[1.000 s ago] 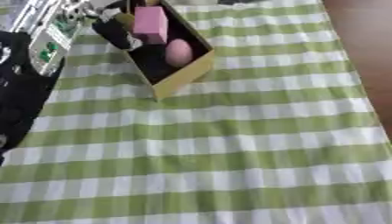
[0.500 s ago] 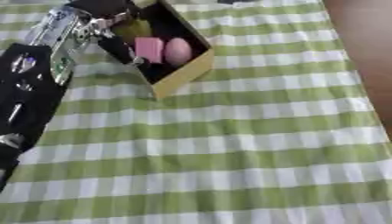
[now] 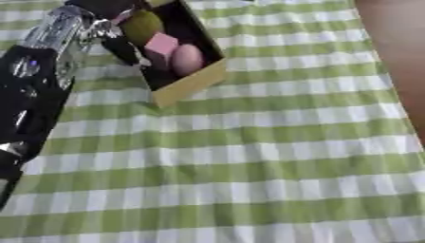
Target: Pick up objects on the table and place them in the box.
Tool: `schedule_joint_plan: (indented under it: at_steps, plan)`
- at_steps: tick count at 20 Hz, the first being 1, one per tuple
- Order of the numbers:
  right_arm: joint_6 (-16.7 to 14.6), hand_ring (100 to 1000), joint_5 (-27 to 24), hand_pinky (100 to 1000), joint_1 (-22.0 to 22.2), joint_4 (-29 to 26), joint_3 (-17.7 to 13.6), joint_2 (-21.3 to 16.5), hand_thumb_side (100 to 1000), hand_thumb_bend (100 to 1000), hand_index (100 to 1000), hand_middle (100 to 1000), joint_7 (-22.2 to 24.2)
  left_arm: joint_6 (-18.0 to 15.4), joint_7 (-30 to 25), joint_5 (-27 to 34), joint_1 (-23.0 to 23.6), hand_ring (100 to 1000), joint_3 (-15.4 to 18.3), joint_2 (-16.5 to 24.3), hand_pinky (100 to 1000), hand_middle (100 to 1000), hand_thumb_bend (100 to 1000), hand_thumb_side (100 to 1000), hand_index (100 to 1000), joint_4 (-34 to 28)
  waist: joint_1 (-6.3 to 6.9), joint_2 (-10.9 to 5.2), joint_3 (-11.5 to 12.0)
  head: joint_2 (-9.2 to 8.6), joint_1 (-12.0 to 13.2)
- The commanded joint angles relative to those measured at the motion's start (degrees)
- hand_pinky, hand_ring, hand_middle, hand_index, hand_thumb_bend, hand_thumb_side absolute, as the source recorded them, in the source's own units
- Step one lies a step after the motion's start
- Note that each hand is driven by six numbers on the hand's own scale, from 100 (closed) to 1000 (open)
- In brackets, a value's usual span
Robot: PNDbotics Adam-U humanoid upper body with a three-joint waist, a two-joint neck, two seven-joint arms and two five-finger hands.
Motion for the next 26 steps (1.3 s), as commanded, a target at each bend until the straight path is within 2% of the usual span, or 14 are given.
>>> schedule_joint_plan:
  at_steps: [1,2,8,13,17,22,26]
  plan:
    - [0.09,817,-0.32,902,-0.19,-0.84,-0.6,-0.9,567,100,868,722,0.07,0.52,2.25,2.25,-1.36,839,1.3,1.13,875,797,660,595,901,-4.2,0.1,-0.98,0.15,0.61,-0.21]
    - [0.09,817,-0.31,902,-0.15,-0.84,-0.65,-0.93,567,100,868,722,0.02,0.38,3.02,3.15,-1.44,834,1.62,1.16,872,792,626,602,898,-5.57,0.11,-1.06,0.25,0.79,-0.31]
    - [0.15,816,-0.26,902,0.12,-0.84,-0.82,-0.93,566,100,868,721,-0.15,-0.92,7.11,8.67,-1.29,813,2.11,1.28,858,771,571,638,896,-14.45,0.09,-1.73,0.91,1.55,-0.42]
    - [-0.09,816,-0.27,902,0.03,-0.84,-0.98,-0.96,561,100,867,722,-0.37,0.85,10.52,13.35,-0.01,789,2.96,2.3,840,745,475,616,881,-22.04,-0.03,-2.51,1.4,2.02,-0.83]
    - [-0.76,817,-0.24,902,-0.73,-0.84,-1.14,-1.03,555,100,867,723,-0.91,1.64,14.15,17.02,3.91,787,3.98,4.77,842,742,411,605,875,-28.02,-0.02,-3.18,2.04,2.4,-1.35]
    - [-2.29,817,-0.24,902,-1.51,-0.84,-1.39,-0.7,552,100,867,725,-1.99,4.77,18.64,21.51,10.89,779,5.71,8.06,834,734,409,599,871,-35.31,-0.41,-3.83,3.18,2.58,-2.09]
    - [-4.2,819,-0.61,904,-2.26,-0.84,-1.41,-0.07,557,100,869,733,-3.24,6.99,22.22,25.09,16.71,775,6.33,8.91,828,729,409,584,872,-41.13,-0.98,-4.31,3.72,2.81,-2.2]
